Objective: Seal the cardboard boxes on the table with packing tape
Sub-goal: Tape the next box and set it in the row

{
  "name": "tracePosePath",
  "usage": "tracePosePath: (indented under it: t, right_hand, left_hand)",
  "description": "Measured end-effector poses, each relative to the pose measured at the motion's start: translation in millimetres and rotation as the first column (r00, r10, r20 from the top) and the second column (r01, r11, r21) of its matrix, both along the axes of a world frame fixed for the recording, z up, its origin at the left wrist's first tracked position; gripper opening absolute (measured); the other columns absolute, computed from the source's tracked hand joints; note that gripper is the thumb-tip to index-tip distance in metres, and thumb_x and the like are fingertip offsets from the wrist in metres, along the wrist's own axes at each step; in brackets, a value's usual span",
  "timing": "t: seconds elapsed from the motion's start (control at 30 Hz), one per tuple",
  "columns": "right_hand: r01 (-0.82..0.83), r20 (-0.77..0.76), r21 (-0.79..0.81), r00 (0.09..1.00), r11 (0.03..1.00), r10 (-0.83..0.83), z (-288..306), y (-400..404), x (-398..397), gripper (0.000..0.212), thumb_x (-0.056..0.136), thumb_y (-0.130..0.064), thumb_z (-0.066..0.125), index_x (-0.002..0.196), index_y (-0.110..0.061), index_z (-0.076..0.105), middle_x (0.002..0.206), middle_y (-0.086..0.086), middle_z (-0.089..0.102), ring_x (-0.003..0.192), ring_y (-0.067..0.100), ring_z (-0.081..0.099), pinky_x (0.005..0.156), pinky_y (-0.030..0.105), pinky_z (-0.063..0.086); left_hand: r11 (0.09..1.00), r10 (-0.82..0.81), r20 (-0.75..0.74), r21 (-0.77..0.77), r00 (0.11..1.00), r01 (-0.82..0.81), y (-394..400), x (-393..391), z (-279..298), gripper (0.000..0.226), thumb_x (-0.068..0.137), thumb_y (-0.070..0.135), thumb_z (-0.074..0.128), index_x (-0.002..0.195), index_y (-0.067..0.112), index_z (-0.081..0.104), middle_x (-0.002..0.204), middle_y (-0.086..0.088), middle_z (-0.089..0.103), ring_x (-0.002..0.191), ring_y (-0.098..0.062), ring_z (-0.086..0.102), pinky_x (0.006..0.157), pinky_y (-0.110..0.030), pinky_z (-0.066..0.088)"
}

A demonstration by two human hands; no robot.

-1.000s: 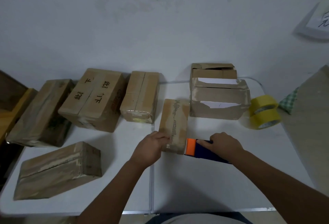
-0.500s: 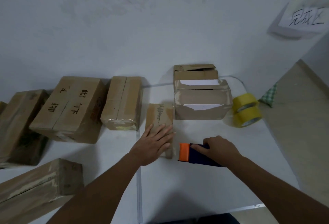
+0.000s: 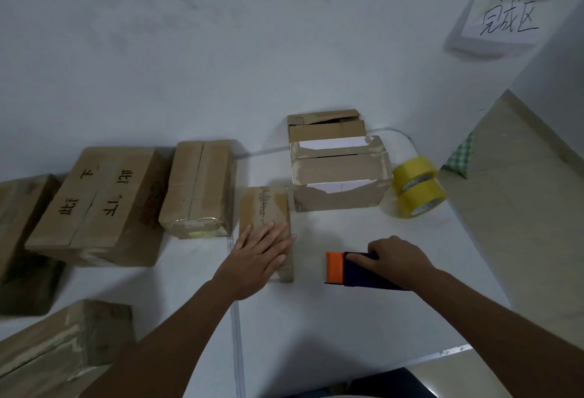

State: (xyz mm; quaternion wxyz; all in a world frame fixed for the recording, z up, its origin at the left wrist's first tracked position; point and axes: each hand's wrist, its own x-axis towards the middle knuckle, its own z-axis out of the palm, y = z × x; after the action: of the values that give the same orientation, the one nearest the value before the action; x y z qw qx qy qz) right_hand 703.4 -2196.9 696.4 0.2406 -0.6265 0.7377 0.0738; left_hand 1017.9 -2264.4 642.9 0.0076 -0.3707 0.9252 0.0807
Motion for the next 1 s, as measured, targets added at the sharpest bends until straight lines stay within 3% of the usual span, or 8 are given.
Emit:
tracePosePath:
  t: [0.07, 0.17, 0.3, 0.47, 0.63, 0.8, 0.9, 1.0]
  right_hand:
    - [-0.002, 0.006, 0.028, 1.0, 1.0, 0.002, 0, -6, 6, 0.06, 0.086, -0.076, 0.04, 0.07, -0.019, 0.053, 0.07, -0.001, 0.053, 0.066, 0.015, 0.054, 0.058, 0.026, 0.04]
    - [-0.017, 0.06, 0.141, 0.998, 0.99, 0.009, 1, -10, 13, 0.047, 0.093, -0.061, 0.044, 0.096, -0.015, 0.056, 0.083, -0.001, 0.052, 0.079, 0.018, 0.054, 0.066, 0.029, 0.04]
    - [-0.022, 0.016, 0.086, 1.0, 0.996, 0.02, -1, -11, 22, 0.049, 0.096, -0.056, 0.044, 0.113, -0.012, 0.056, 0.1, 0.006, 0.06, 0.083, 0.02, 0.055, 0.072, 0.03, 0.044]
    - [-0.007, -0.037, 0.029, 0.999, 1.0, 0.008, -12, -19, 44, 0.053, 0.098, -0.056, 0.039, 0.119, -0.01, 0.053, 0.112, 0.01, 0.062, 0.098, 0.027, 0.063, 0.078, 0.034, 0.046]
    - [0.01, -0.016, 0.033, 1.0, 0.999, -0.009, -21, -27, 63, 0.051, 0.099, -0.055, 0.037, 0.116, -0.009, 0.053, 0.11, 0.01, 0.063, 0.098, 0.028, 0.063, 0.074, 0.034, 0.043]
    - [0.177, -0.078, 0.061, 0.982, 0.982, -0.172, -21, -42, 43, 0.043, 0.101, -0.046, 0.039, 0.115, -0.01, 0.058, 0.114, 0.008, 0.063, 0.103, 0.028, 0.062, 0.076, 0.031, 0.039]
    - [0.213, -0.156, 0.004, 0.965, 0.977, -0.21, -23, -37, 26, 0.044, 0.101, -0.048, 0.038, 0.119, -0.009, 0.049, 0.115, 0.008, 0.063, 0.105, 0.027, 0.061, 0.075, 0.032, 0.037]
    - [0.223, -0.096, -0.027, 0.97, 0.974, -0.225, -41, -30, 39, 0.041, 0.103, -0.041, 0.037, 0.124, -0.007, 0.043, 0.111, 0.007, 0.064, 0.102, 0.025, 0.062, 0.086, 0.035, 0.042]
  left_hand:
    - [0.997, 0.068, -0.024, 0.023, 0.997, -0.068, 7, 0, -2, 0.049, 0.105, 0.056, 0.01, 0.151, 0.047, 0.026, 0.166, 0.008, 0.014, 0.153, -0.015, 0.006, 0.12, -0.055, 0.013]
    - [0.986, 0.154, -0.057, 0.07, 0.987, -0.15, 15, -1, -1, 0.047, 0.103, 0.062, 0.01, 0.141, 0.055, 0.037, 0.166, 0.002, 0.014, 0.153, -0.021, 0.006, 0.119, -0.057, 0.007]
    - [0.981, 0.186, 0.0, 0.049, 0.983, -0.186, 18, -5, 2, 0.055, 0.1, 0.064, 0.001, 0.144, 0.056, 0.032, 0.166, 0.001, 0.009, 0.153, -0.023, 0.001, 0.12, -0.056, 0.003]
    - [0.983, 0.183, 0.051, -0.027, 0.982, -0.182, 19, -7, -4, 0.049, 0.103, 0.06, 0.008, 0.147, 0.054, 0.029, 0.166, -0.001, 0.014, 0.153, -0.025, 0.011, 0.118, -0.059, 0.015]
    - [0.985, 0.164, 0.046, -0.051, 0.985, -0.162, 18, -10, -3, 0.046, 0.105, 0.056, 0.015, 0.143, 0.048, 0.039, 0.163, -0.005, 0.025, 0.15, -0.029, 0.023, 0.114, -0.062, 0.026]
    - [0.985, 0.17, 0.004, -0.032, 0.985, -0.17, 21, -3, -3, 0.046, 0.105, 0.056, 0.012, 0.142, 0.05, 0.038, 0.164, -0.003, 0.02, 0.151, -0.028, 0.017, 0.115, -0.061, 0.021]
    - [0.984, 0.176, -0.004, 0.012, 0.984, -0.176, 20, -5, 1, 0.046, 0.104, 0.058, 0.01, 0.142, 0.051, 0.036, 0.165, -0.002, 0.017, 0.152, -0.027, 0.014, 0.116, -0.061, 0.018]
    - [0.986, 0.167, 0.017, 0.005, 0.986, -0.167, 22, -5, 2, 0.046, 0.105, 0.058, 0.01, 0.144, 0.054, 0.032, 0.166, -0.001, 0.015, 0.153, -0.026, 0.012, 0.117, -0.058, 0.015]
